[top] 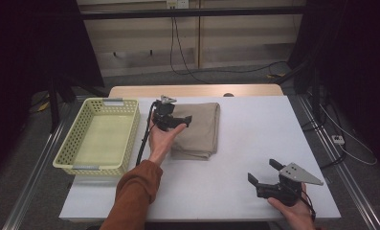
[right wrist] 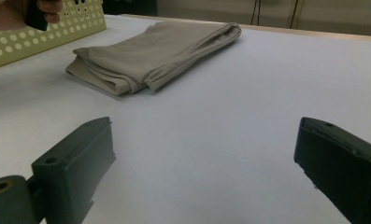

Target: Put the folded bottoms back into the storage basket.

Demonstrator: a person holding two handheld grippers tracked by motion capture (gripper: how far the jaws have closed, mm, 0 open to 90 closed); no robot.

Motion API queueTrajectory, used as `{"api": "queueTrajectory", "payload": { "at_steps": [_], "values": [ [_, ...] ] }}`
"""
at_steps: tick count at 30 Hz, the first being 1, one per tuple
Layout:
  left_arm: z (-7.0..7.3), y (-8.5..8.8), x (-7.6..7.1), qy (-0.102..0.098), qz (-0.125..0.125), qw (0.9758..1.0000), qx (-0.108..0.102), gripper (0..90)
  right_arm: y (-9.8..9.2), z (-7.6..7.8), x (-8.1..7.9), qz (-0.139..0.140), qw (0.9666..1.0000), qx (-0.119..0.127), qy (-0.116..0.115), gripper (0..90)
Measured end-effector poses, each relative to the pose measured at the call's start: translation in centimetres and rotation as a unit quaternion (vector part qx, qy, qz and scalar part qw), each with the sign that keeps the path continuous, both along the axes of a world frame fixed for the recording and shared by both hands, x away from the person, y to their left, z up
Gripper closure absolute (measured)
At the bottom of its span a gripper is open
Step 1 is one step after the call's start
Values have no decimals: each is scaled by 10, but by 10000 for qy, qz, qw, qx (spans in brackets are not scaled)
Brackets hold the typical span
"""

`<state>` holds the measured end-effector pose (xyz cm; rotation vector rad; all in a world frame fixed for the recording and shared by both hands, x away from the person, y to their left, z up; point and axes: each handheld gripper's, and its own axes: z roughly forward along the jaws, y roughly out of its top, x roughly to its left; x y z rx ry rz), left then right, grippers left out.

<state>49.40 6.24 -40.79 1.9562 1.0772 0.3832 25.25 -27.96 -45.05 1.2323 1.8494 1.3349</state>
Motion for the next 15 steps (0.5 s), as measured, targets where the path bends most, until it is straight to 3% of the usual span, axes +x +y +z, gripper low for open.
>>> {"api": "queueTrajectory", "payload": {
  "at_steps": [2,5,7,9,10,15],
  "values": [
    [-6,-1,4,172,-57,9998,52,119,0,0,0,8,10000,-21,25,45],
    [-13,0,9,248,40,9996,120,129,0,-1,0,1,10000,-16,32,45],
    [-21,2,15,403,110,9990,145,154,0,-1,0,1,10000,-32,39,45],
    [-23,3,16,444,132,9988,175,165,0,-1,0,4,10000,-26,62,44],
    [-28,5,19,438,133,9985,295,219,0,-1,1,-7,10000,-28,69,45],
    [-36,9,25,552,264,9979,218,220,0,-1,1,-11,10000,-50,86,45]
  ]
}}
